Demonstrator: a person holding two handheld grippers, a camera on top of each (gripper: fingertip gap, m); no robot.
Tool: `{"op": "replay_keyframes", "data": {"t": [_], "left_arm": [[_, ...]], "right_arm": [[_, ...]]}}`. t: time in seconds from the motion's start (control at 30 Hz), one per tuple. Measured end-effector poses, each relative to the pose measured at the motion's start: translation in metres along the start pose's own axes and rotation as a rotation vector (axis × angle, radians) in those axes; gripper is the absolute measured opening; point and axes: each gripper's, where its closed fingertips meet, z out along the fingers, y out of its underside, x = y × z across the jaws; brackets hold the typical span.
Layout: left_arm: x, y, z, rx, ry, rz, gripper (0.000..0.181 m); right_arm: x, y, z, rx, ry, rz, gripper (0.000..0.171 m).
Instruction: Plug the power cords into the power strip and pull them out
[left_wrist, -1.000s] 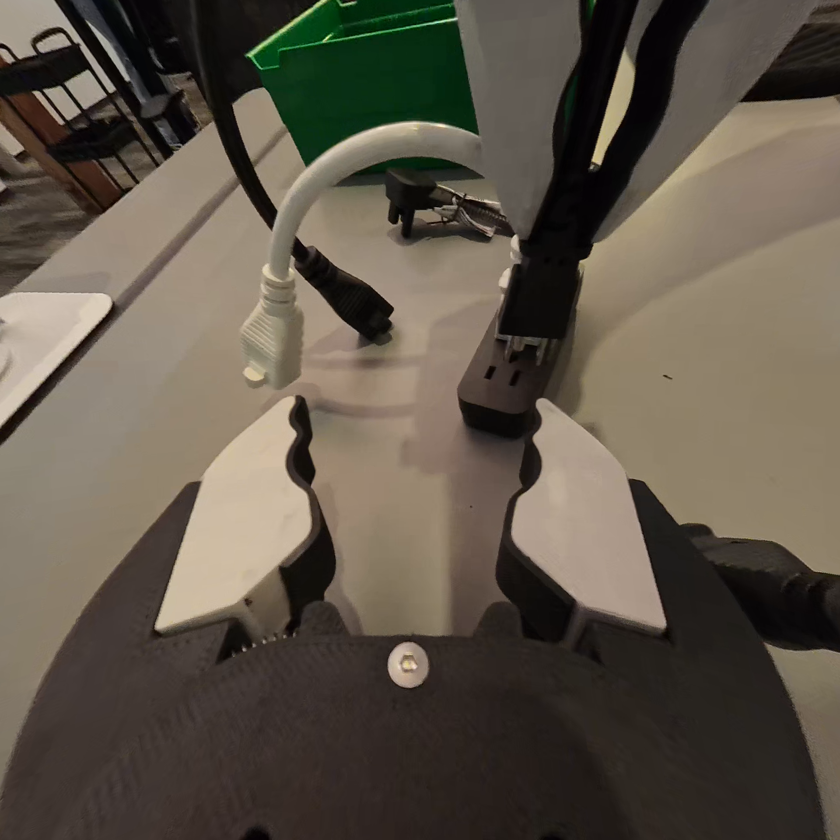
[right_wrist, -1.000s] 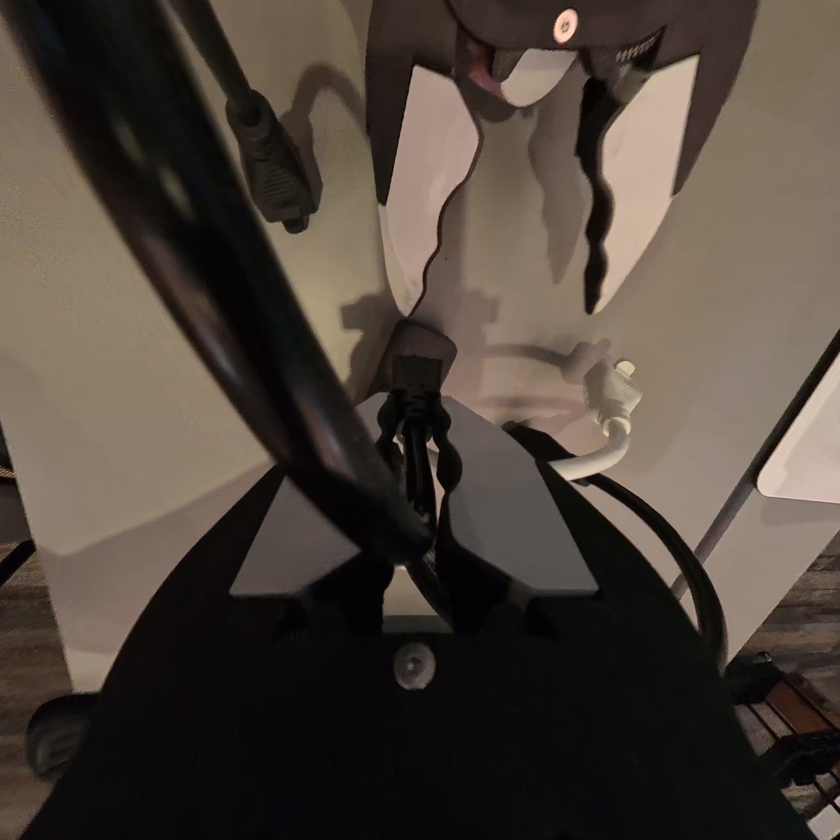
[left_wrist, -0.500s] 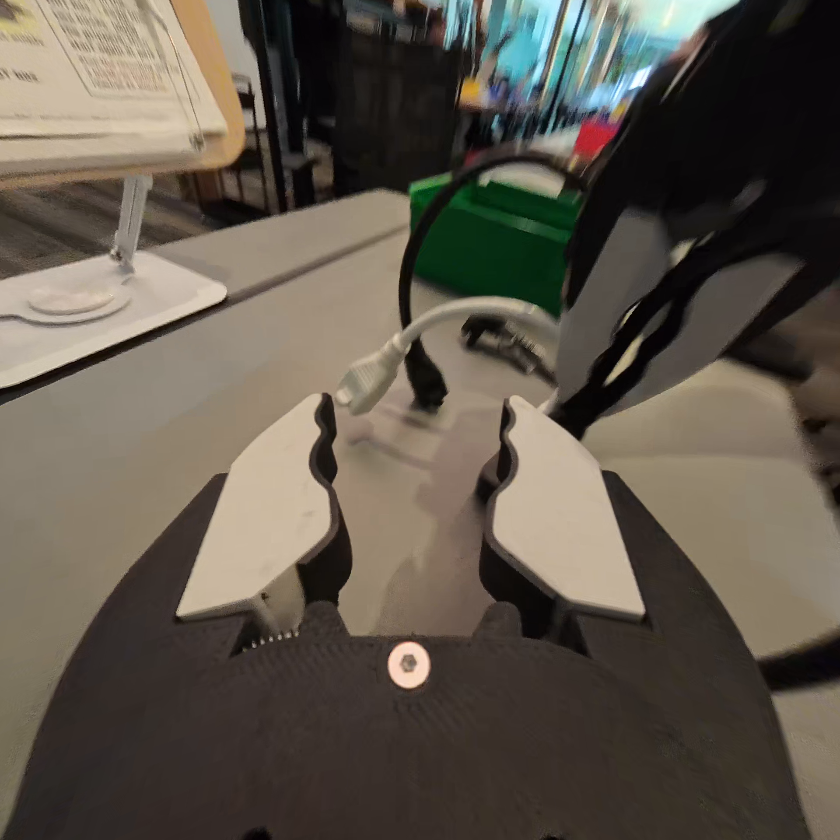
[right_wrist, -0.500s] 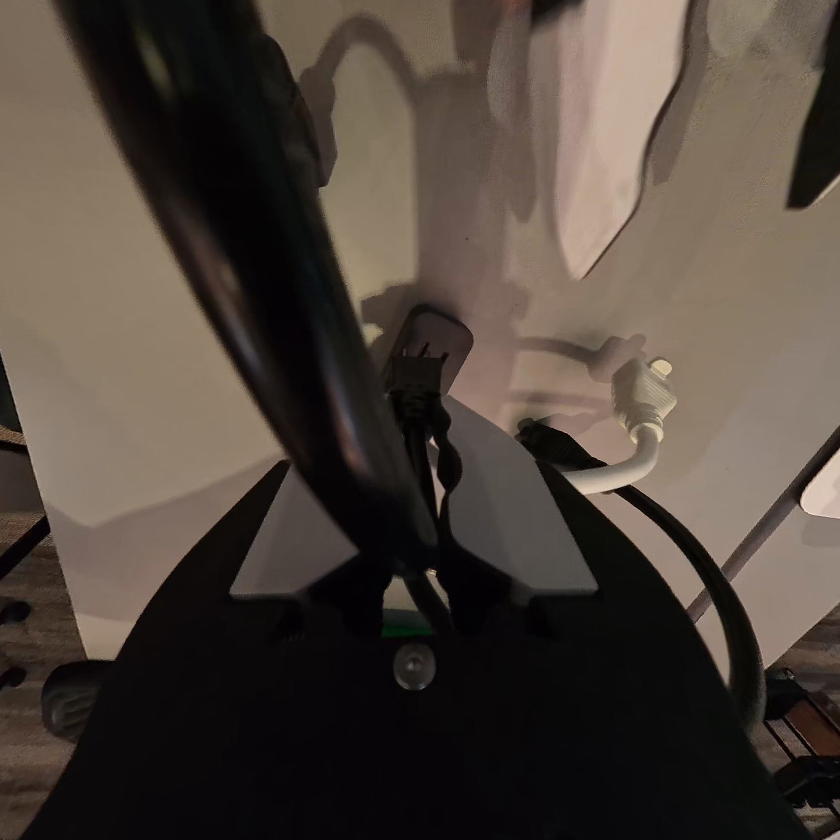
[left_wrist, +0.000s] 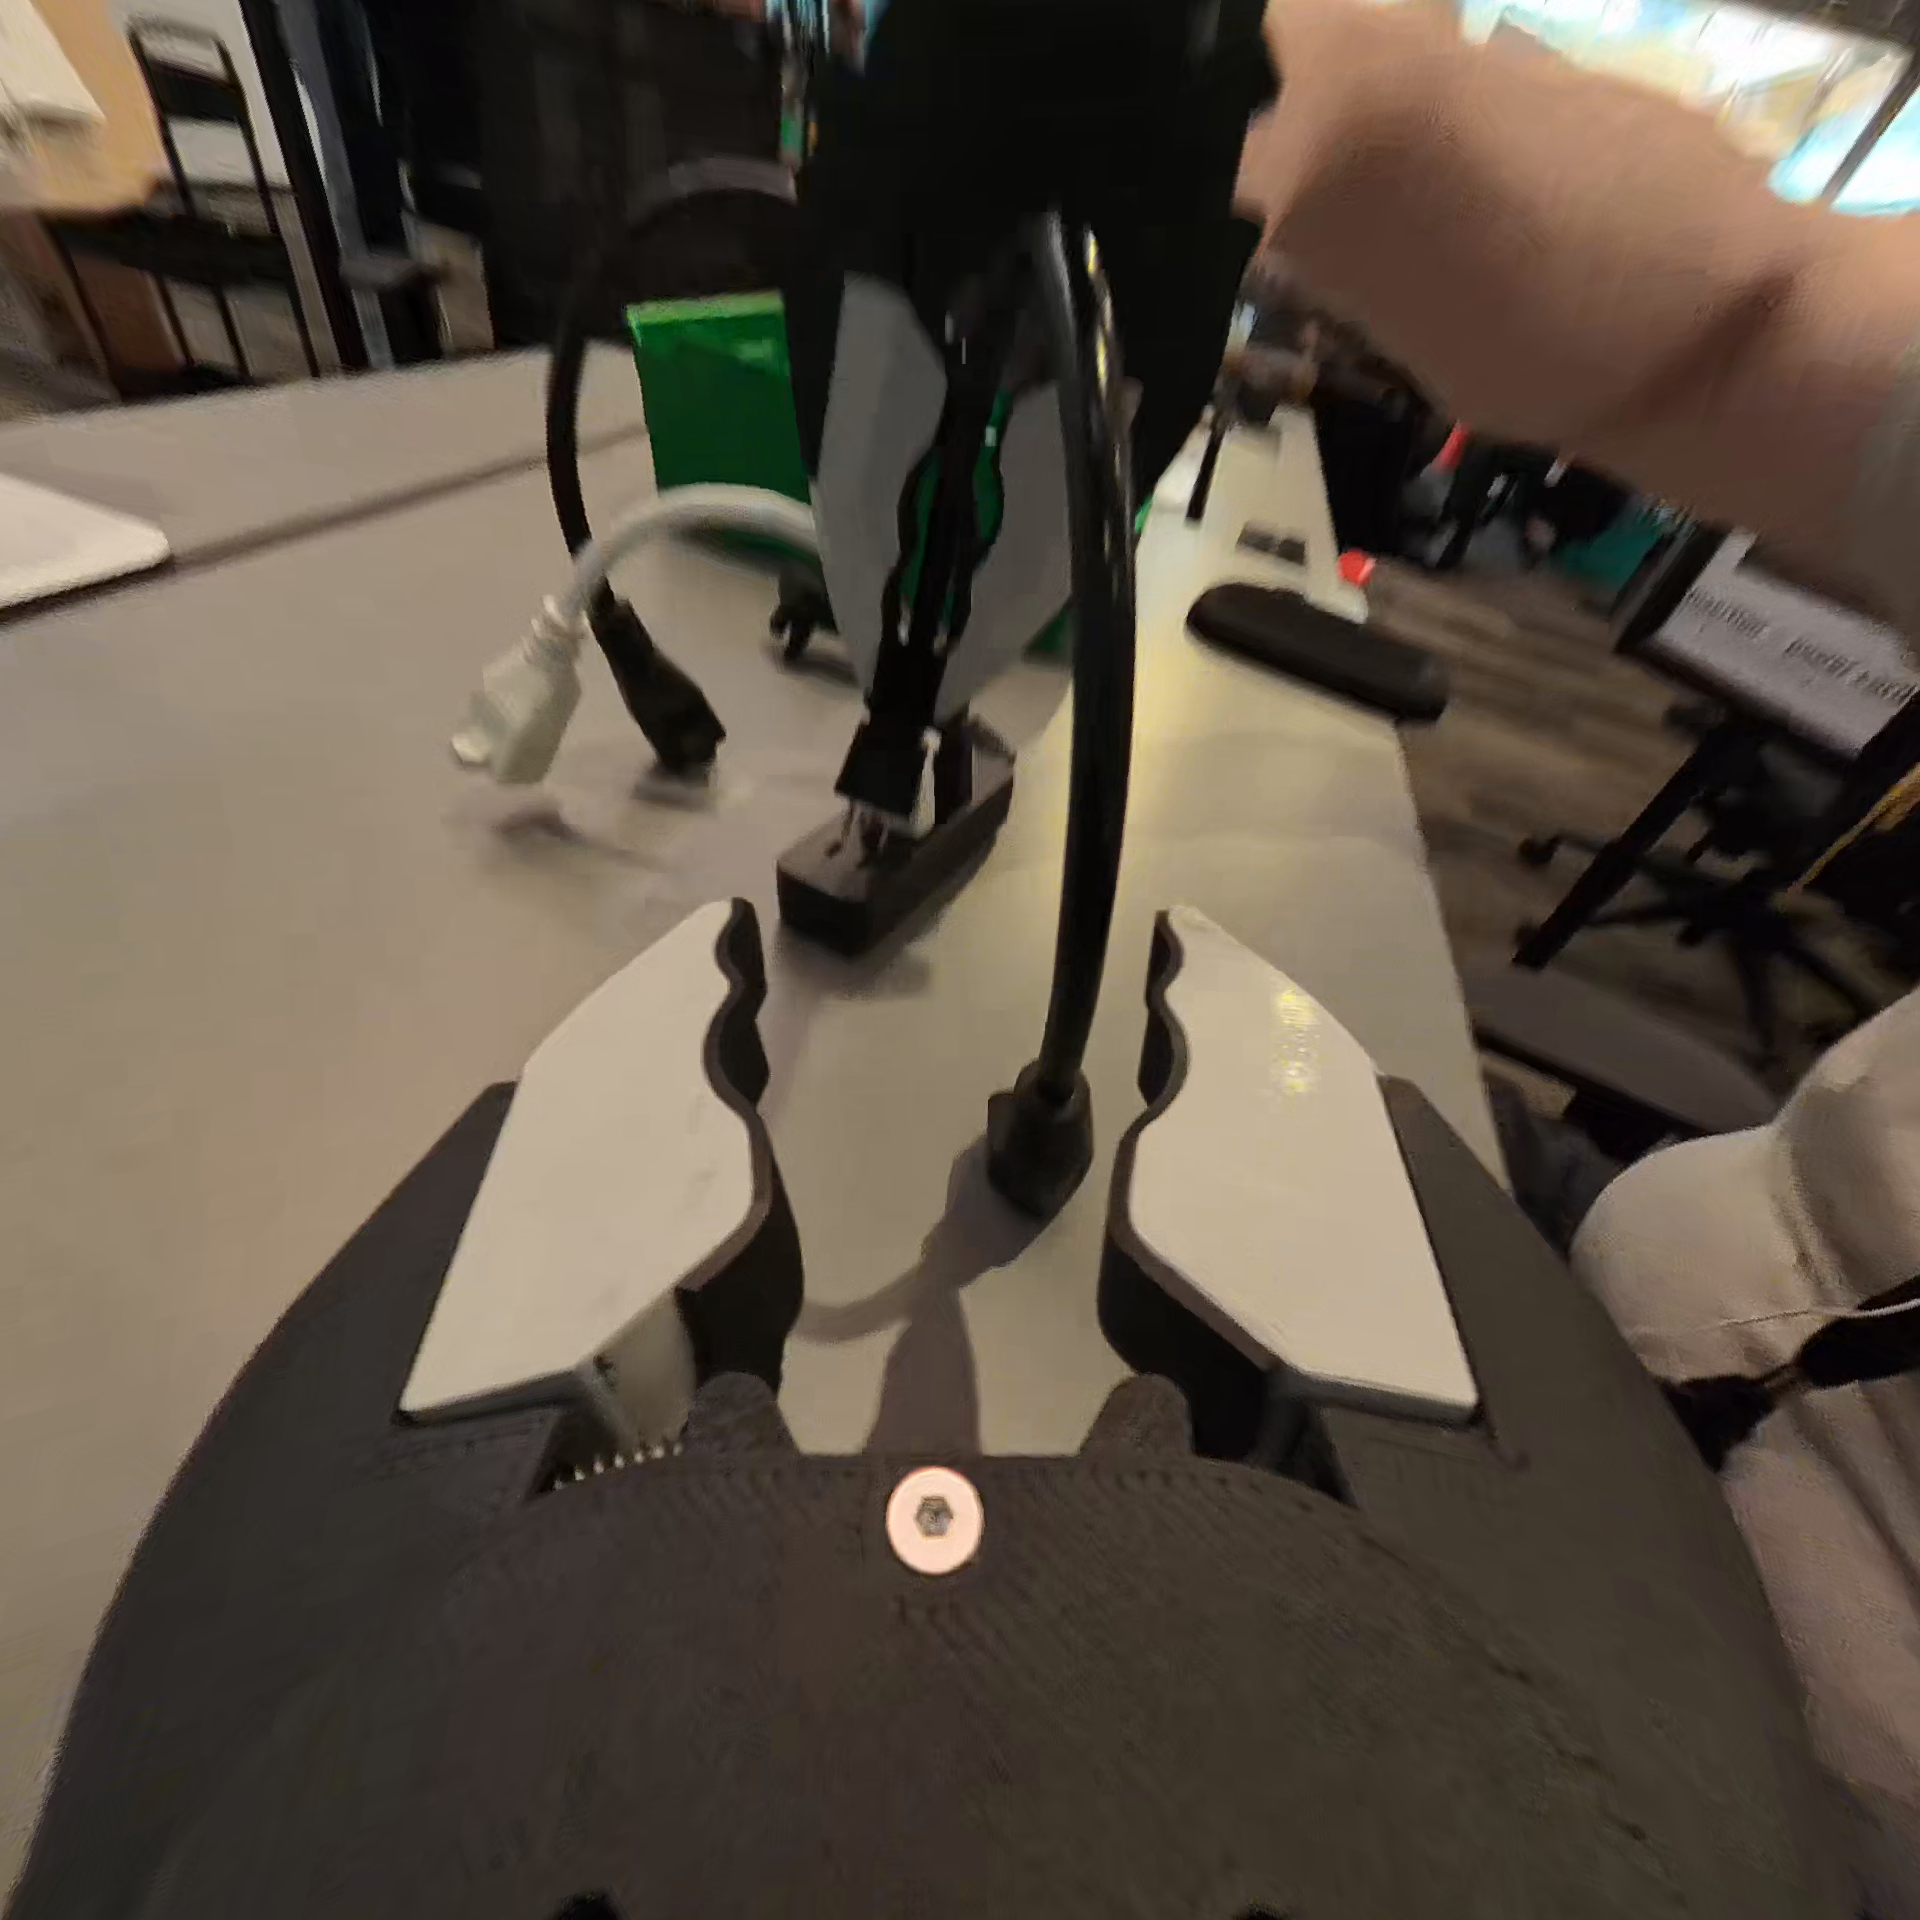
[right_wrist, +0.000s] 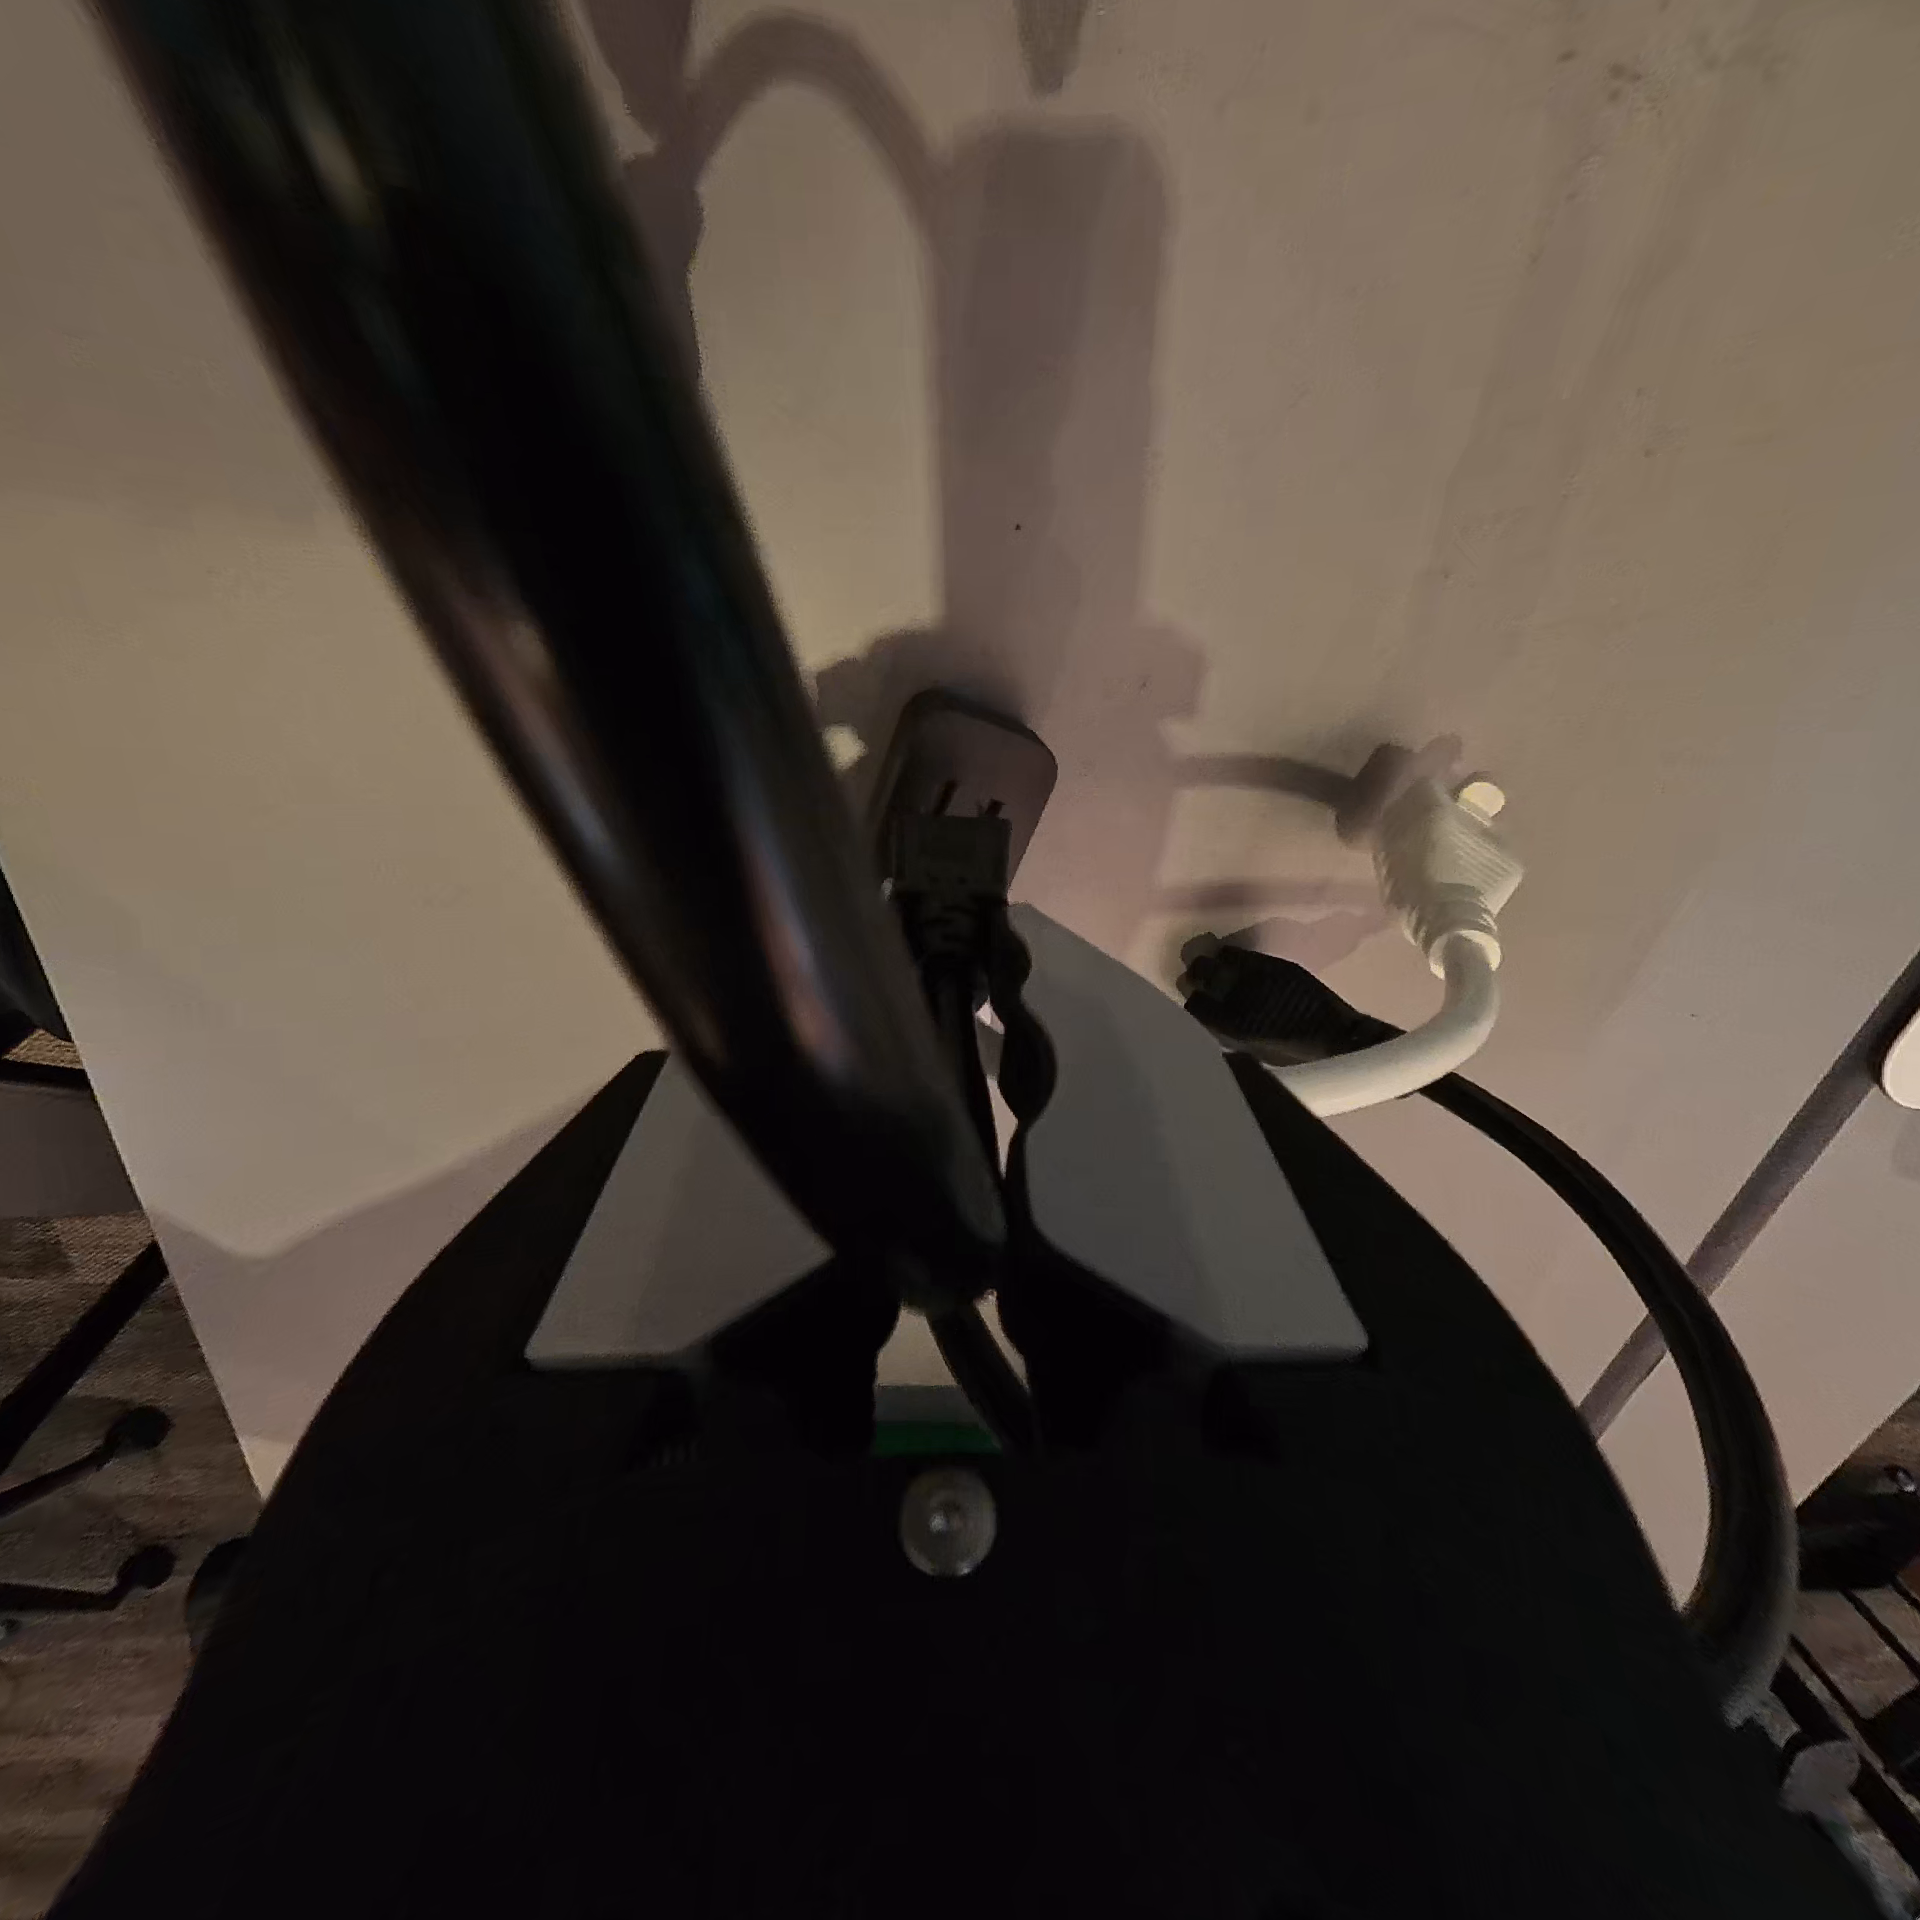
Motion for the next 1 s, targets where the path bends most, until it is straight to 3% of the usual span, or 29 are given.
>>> {"op": "replay_keyframes", "data": {"t": [0.13, 0.2, 0.37, 0.47, 0.6, 0.7, 0.77, 0.87, 1.0], "left_arm": [[-0.003, 0.023, 0.019, -0.110, -0.024, 0.045, 0.037], [0.005, 0.023, 0.021, -0.136, 0.026, 0.078, 0.005], [-0.035, 0.011, 0.011, -0.151, -0.198, 0.109, 0.001], [-0.070, 0.003, 0.000, -0.117, -0.378, 0.024, 0.004], [-0.077, -0.006, -0.004, -0.010, -0.396, -0.081, 0.038], [-0.069, -0.006, -0.019, 0.005, -0.506, 0.030, 0.045], [-0.051, -0.013, -0.028, 0.025, -0.561, 0.211, 0.038], [0.002, -0.010, -0.011, 0.022, -0.433, 0.453, 0.026], [0.025, 0.022, 0.048, -0.115, -0.252, 0.402, 0.060]], "right_arm": [[0.003, 0.000, 0.000, -0.018, -0.009, 0.043, 0.019], [0.002, 0.000, 0.000, -0.018, -0.025, 0.062, 0.017], [0.002, -0.001, 0.000, -0.021, -0.038, 0.098, 0.018], [0.003, -0.002, 0.004, -0.043, -0.034, 0.126, 0.017], [0.005, -0.001, 0.006, -0.084, -0.034, 0.163, 0.016], [0.005, -0.002, 0.006, -0.090, -0.035, 0.181, 0.016], [0.005, -0.002, 0.006, -0.084, -0.033, 0.179, 0.016], [0.006, -0.001, 0.006, -0.077, -0.031, 0.178, 0.017], [0.006, -0.002, 0.006, -0.074, -0.033, 0.173, 0.016]]}}
